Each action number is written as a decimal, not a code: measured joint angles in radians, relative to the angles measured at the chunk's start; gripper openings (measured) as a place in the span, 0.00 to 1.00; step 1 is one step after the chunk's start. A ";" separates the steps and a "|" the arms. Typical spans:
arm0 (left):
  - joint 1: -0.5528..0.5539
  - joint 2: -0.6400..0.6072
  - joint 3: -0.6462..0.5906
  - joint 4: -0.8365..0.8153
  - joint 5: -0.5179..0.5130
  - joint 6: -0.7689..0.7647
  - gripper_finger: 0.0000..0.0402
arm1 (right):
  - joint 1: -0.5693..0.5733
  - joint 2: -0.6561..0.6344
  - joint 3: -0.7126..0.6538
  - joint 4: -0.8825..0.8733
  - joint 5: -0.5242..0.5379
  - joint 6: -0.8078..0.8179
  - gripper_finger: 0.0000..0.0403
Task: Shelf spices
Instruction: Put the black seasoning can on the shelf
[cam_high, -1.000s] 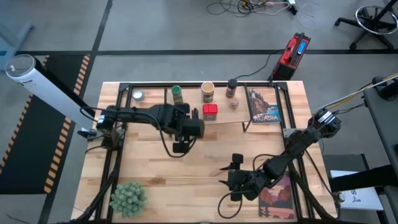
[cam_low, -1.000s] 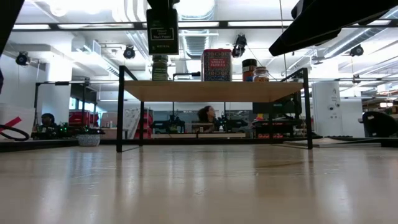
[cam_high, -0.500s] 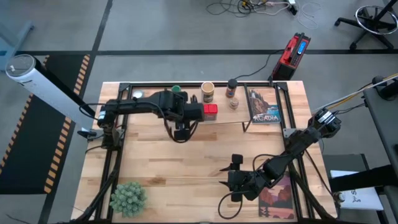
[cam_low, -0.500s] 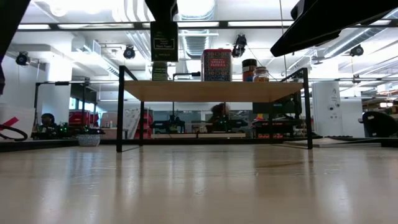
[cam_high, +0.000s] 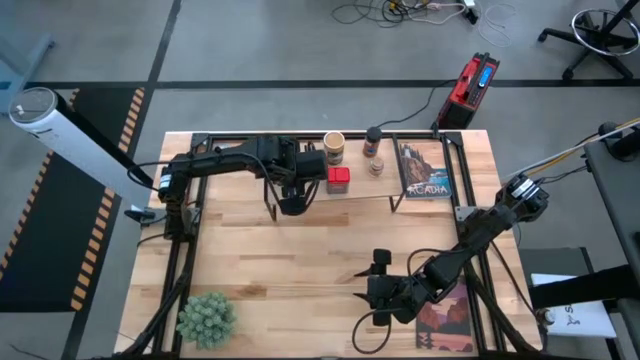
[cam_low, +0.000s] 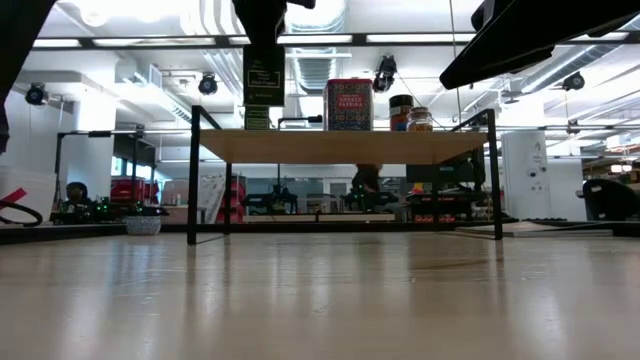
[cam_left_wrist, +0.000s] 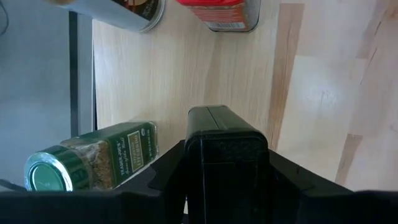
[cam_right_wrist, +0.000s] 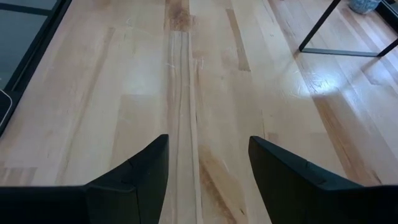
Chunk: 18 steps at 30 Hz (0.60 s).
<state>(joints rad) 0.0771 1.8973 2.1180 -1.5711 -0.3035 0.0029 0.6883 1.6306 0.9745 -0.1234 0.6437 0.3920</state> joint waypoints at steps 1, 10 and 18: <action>0.002 0.000 -0.001 0.000 0.000 0.001 0.35 | 0.001 0.000 0.000 0.000 0.000 0.000 0.49; 0.010 0.000 -0.032 0.000 0.000 -0.009 0.34 | 0.001 0.000 0.000 0.000 0.000 0.001 0.49; 0.010 0.000 -0.129 0.010 0.000 -0.011 0.34 | 0.005 0.000 0.000 0.000 0.000 0.001 0.49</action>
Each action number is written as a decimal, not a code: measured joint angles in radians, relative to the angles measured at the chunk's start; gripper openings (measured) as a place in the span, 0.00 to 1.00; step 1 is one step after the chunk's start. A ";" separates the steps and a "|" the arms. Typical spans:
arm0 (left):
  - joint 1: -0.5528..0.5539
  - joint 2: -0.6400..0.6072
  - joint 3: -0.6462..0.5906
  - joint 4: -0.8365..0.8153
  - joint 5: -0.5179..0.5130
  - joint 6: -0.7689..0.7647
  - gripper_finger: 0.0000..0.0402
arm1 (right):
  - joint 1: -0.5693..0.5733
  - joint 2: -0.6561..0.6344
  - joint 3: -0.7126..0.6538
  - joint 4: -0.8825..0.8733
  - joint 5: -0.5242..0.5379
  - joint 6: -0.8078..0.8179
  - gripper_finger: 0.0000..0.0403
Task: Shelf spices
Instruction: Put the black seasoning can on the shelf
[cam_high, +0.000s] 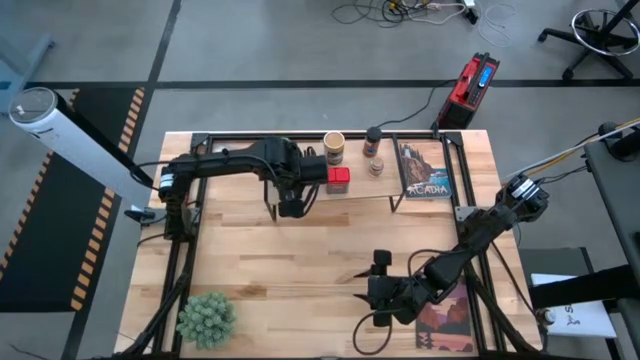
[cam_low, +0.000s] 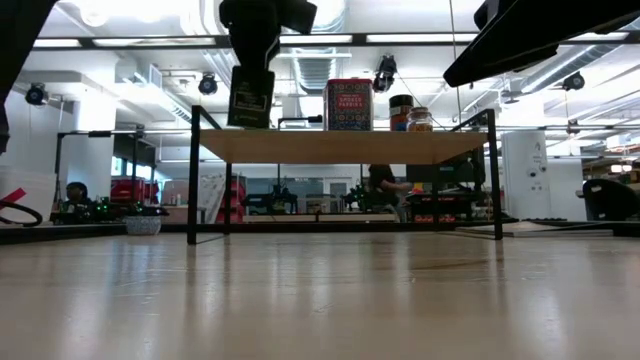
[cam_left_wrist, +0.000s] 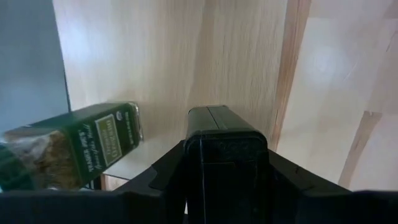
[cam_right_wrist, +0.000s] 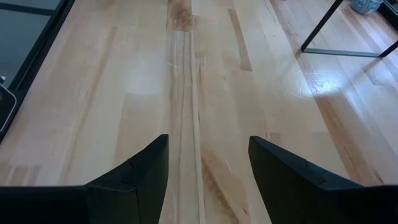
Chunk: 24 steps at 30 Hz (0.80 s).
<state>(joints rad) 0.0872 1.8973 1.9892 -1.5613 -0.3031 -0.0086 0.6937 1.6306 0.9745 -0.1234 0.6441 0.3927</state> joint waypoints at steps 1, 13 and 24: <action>0.000 0.000 -0.008 0.002 0.000 0.000 0.34 | 0.000 0.000 0.000 0.000 0.000 0.000 0.49; 0.000 -0.003 -0.022 0.055 0.000 0.001 0.36 | 0.000 0.000 0.000 0.000 0.001 0.000 0.49; 0.000 -0.009 -0.022 0.058 -0.029 -0.006 0.42 | 0.000 0.000 0.000 0.001 0.001 0.000 0.49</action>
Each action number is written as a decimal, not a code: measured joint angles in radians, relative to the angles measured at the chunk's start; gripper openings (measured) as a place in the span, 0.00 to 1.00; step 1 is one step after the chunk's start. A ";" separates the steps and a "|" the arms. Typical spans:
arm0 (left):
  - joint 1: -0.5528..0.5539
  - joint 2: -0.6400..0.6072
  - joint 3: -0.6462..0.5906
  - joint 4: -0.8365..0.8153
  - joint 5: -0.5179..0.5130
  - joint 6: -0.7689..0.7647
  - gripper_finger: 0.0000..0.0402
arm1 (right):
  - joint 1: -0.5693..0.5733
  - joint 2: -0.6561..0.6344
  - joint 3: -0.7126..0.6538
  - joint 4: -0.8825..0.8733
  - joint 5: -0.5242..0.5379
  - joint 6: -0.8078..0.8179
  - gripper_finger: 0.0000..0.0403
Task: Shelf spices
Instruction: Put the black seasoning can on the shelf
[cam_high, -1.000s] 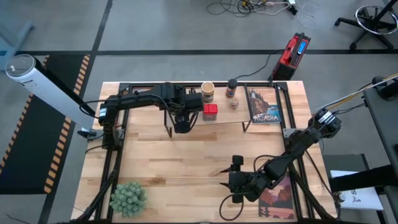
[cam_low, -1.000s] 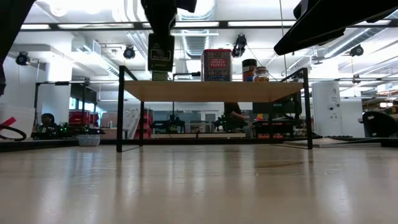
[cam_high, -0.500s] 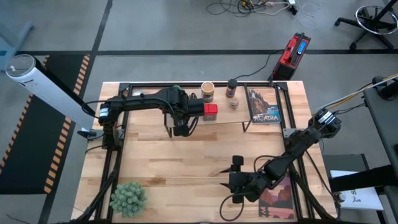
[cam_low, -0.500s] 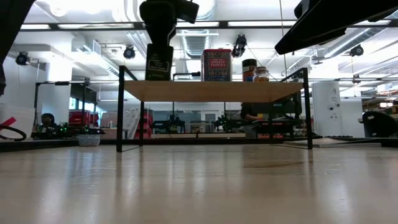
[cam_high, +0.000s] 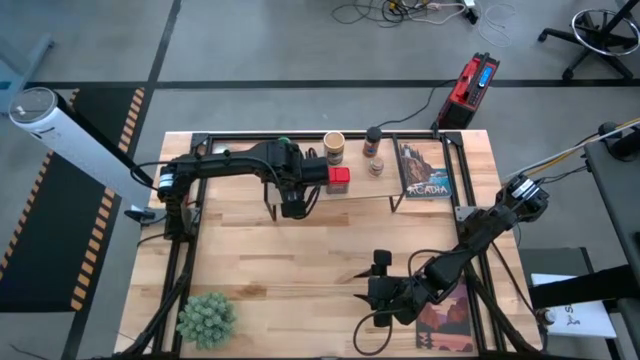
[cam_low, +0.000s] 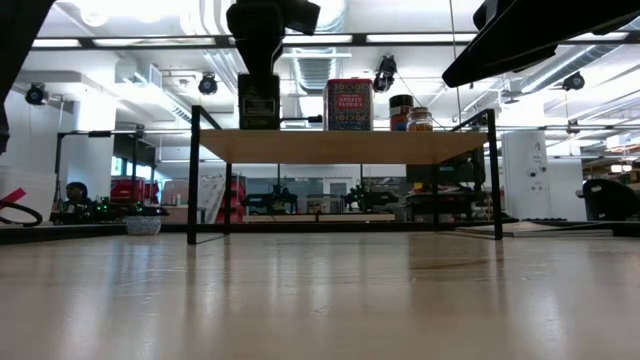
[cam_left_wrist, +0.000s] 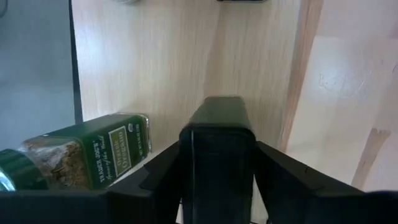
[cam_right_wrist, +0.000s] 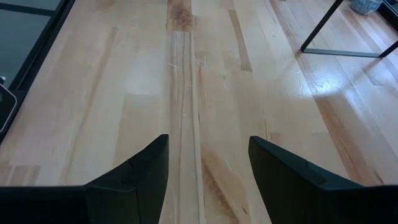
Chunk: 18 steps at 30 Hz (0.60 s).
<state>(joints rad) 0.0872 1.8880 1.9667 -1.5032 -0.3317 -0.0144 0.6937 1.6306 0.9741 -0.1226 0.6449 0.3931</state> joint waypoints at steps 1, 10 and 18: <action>0.000 -0.002 0.000 0.000 -0.001 -0.001 0.43 | 0.000 0.000 0.000 0.000 0.000 0.000 0.49; 0.000 -0.009 0.000 -0.007 -0.025 0.001 0.53 | 0.000 0.000 0.000 0.000 0.000 0.000 0.49; 0.000 -0.009 0.000 -0.013 -0.026 0.005 0.53 | 0.000 0.000 0.000 0.000 0.000 0.000 0.49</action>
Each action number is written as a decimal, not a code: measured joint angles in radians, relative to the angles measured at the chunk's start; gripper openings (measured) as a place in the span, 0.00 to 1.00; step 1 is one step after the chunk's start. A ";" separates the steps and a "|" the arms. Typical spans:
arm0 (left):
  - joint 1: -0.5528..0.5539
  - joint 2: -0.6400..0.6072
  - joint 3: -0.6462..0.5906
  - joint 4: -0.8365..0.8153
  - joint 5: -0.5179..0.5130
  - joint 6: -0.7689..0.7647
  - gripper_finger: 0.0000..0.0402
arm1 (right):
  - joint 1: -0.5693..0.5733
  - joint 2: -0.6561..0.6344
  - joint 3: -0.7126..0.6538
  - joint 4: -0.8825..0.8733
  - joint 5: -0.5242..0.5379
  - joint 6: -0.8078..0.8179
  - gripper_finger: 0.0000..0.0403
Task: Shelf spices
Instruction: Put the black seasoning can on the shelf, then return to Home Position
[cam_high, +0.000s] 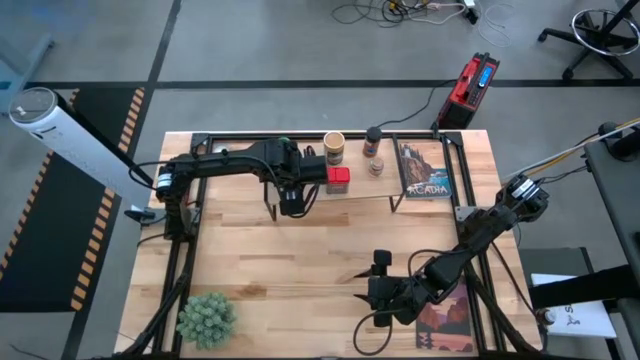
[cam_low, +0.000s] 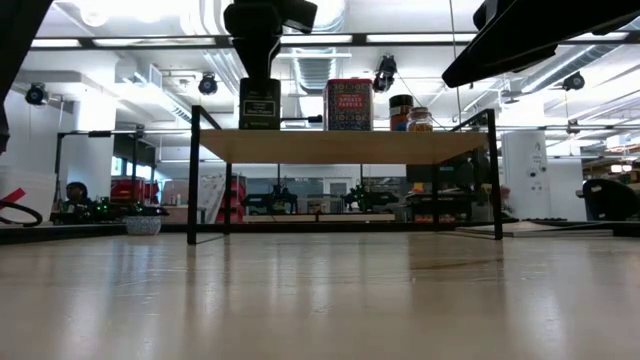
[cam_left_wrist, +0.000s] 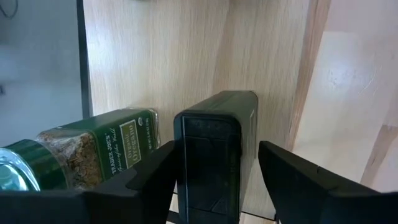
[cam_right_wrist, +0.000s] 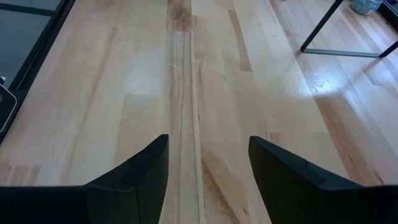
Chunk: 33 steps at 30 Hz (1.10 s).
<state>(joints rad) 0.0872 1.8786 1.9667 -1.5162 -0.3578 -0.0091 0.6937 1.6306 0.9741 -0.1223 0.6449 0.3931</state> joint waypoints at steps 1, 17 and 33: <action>0.000 0.000 0.000 -0.002 0.000 0.000 0.53 | 0.000 0.000 0.000 0.000 0.000 0.000 0.49; -0.003 -0.072 0.000 -0.013 -0.049 0.004 0.53 | 0.000 0.000 0.000 0.000 0.000 0.000 0.49; -0.046 -0.084 0.257 -0.029 -0.053 0.016 0.50 | 0.000 0.000 0.000 0.001 0.009 0.000 0.49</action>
<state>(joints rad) 0.0409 1.7947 2.2240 -1.5457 -0.4106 0.0066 0.6937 1.6306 0.9741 -0.1215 0.6540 0.3928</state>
